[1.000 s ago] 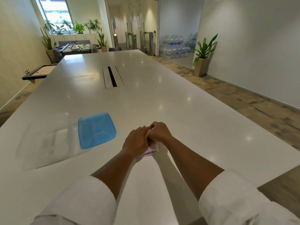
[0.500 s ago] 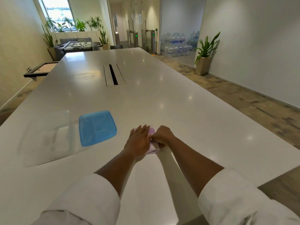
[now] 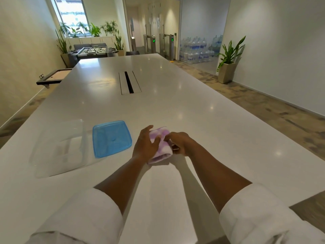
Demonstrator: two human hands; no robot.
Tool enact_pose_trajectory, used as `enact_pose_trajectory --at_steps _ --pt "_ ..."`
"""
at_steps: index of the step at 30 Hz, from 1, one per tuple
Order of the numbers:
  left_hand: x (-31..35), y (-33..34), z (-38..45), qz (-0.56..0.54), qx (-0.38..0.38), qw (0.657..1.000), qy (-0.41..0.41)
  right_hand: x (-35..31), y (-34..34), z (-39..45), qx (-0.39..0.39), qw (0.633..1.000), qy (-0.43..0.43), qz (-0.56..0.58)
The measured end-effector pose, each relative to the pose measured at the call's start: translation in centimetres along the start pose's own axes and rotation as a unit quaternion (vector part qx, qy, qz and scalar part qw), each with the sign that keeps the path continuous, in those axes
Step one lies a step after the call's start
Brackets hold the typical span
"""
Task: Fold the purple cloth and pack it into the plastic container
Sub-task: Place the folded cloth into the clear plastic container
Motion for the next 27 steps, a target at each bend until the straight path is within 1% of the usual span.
enact_pose_trajectory --at_steps 3,6,8,11,13,16,20,24,27 --pt "-0.6 -2.3 1.1 -0.042 0.022 0.995 -0.086 -1.8 0.6 0.0 -0.015 0.998 -0.043 0.045" --pt "-1.4 -4.1 1.3 -0.103 0.013 0.981 -0.161 -3.8 1.8 -0.1 -0.046 0.993 -0.084 0.076" --pt "-1.9 -5.2 0.9 -0.153 -0.004 0.969 -0.193 -5.0 2.7 -0.1 -0.075 0.987 -0.104 0.096" --pt "-1.9 -6.3 0.1 -0.267 -0.052 0.944 -0.185 -6.4 4.2 0.0 -0.113 0.980 -0.121 0.108" --pt "-1.7 -7.5 -0.4 -0.287 -0.073 0.942 -0.161 -7.2 5.2 0.1 -0.130 0.978 -0.124 0.105" --pt "-1.9 -10.2 -0.7 -0.281 -0.079 0.947 -0.133 -8.3 6.8 0.2 -0.156 0.976 -0.125 0.083" --pt "-2.3 -13.7 -1.1 -0.245 -0.132 0.954 -0.108 -9.5 9.2 0.5 -0.193 0.970 -0.130 0.071" --pt "-3.1 -17.2 -1.3 -0.200 -0.172 0.959 -0.104 -10.8 12.1 0.8 -0.230 0.959 -0.150 0.066" --pt "-4.0 -20.1 -1.7 -0.186 -0.180 0.960 -0.107 -12.2 14.2 1.0 -0.248 0.951 -0.172 0.061"
Point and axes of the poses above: each hand's wrist, its own z-axis towards the middle knuckle, its own y-axis out of the palm, x = y × z, the point moved 8 cm from there along z, towards the middle knuckle, and after that the axes turned 11 degrees about -x, right-handed, at the moved point
